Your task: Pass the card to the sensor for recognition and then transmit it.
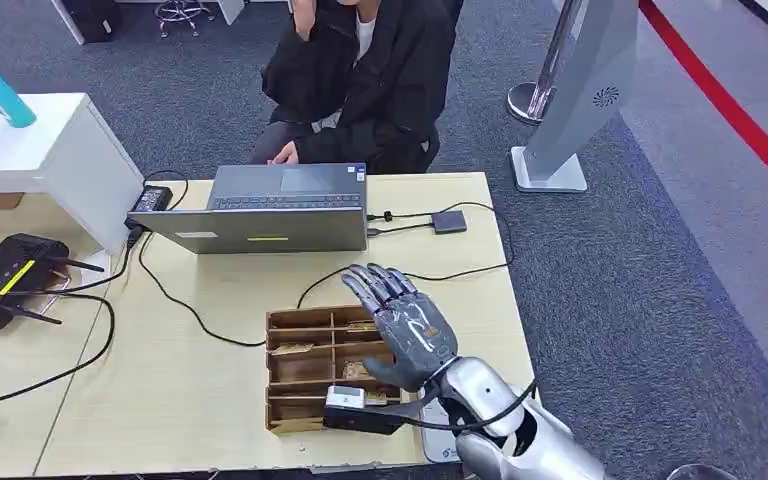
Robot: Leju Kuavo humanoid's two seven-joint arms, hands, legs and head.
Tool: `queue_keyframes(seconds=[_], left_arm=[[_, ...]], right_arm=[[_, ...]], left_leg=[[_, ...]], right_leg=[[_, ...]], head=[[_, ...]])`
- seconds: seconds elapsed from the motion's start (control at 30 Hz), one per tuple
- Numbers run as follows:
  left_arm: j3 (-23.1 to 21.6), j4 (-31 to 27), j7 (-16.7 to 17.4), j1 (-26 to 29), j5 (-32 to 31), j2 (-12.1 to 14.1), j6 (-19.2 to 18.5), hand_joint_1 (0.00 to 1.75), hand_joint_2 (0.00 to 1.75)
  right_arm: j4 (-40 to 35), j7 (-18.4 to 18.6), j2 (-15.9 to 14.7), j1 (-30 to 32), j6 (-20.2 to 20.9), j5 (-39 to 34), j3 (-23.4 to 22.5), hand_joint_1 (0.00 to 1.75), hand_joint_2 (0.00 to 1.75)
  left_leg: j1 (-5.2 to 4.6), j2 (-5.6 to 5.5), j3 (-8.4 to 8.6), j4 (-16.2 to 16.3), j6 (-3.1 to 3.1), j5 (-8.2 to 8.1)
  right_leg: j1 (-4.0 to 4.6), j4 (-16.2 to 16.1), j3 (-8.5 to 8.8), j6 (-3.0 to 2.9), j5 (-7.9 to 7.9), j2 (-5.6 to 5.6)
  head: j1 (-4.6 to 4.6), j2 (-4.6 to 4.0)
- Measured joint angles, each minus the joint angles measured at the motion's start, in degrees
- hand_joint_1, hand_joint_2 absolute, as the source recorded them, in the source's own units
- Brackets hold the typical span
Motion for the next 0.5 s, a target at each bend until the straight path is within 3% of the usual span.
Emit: queue_keyframes(seconds=[0.5], left_arm=[[0.00, 0.00, 0.24, -0.01, -0.83, -0.07, -0.39, 0.00, 0.00]], right_arm=[[3.17, 2.23, 0.00, -2.16, 1.10, 2.80, 0.57, 0.00, 1.75]], left_leg=[[0.00, 0.00, 0.00, 0.00, 0.00, 0.00]], right_leg=[[0.00, 0.00, 0.00, 0.00, 0.00, 0.00]], head=[[0.02, 0.00]])
